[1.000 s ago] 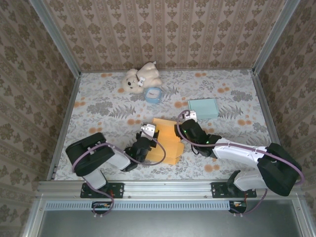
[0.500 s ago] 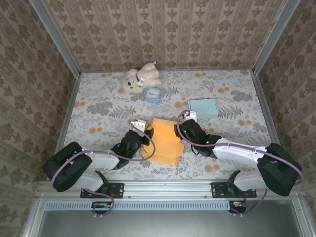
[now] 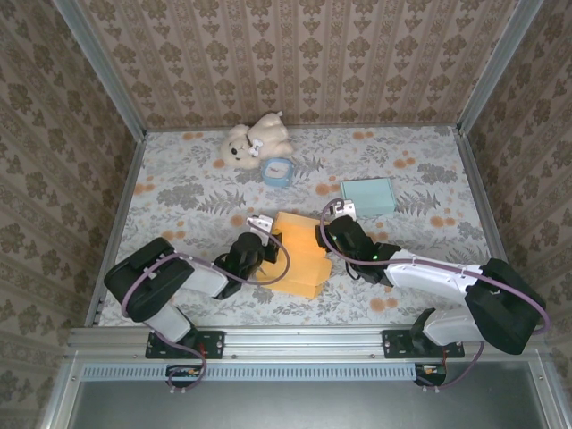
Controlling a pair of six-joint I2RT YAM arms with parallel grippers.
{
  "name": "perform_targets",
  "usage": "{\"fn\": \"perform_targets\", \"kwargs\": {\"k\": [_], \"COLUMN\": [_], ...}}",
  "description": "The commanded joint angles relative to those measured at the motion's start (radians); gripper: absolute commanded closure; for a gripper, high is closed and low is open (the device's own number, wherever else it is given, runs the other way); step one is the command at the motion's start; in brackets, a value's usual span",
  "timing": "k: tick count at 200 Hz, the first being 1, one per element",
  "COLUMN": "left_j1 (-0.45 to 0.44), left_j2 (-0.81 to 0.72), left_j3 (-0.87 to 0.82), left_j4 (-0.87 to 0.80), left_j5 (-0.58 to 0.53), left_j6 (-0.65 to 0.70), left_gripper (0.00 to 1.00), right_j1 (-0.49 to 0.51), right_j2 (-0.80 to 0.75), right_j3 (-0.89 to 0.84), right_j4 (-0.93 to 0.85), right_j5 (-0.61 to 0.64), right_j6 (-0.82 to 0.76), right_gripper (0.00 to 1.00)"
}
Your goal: Fold the paper box
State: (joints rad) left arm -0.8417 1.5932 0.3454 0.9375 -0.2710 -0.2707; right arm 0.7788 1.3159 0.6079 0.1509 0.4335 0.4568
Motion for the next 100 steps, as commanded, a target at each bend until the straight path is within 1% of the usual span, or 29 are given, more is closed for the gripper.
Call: {"fn": "perform_targets", "kwargs": {"k": [1,41,52,82,100], "left_j1": [0.006,0.004,0.001,-0.009,-0.018], "left_j2": [0.03,0.078,0.088,0.106,0.114], "left_j3": [0.033,0.055,0.058,0.069,0.076], "left_j4": [0.081,0.123,0.129,0.129,0.117], "left_j5": [-0.034,-0.043,-0.055,-0.109,-0.138], "left_j6": [-0.03,-0.048,-0.056,-0.07,-0.073], "left_gripper": [0.76,0.8,0.84,0.99,1.0], "right_j1": [-0.001,0.0,0.001,0.004,0.009], "right_j2": [0.031,0.046,0.051,0.067,0.068], "right_j3": [-0.013,-0.022,-0.023,-0.023,-0.023], "right_j4": [-0.073,-0.052,-0.047,-0.033,-0.026], "right_j5": [-0.03,-0.038,-0.04,-0.043,-0.044], "right_j6": [0.006,0.01,0.012,0.018,0.02], "right_gripper": [0.43,0.43,0.43,0.43,0.43]}}
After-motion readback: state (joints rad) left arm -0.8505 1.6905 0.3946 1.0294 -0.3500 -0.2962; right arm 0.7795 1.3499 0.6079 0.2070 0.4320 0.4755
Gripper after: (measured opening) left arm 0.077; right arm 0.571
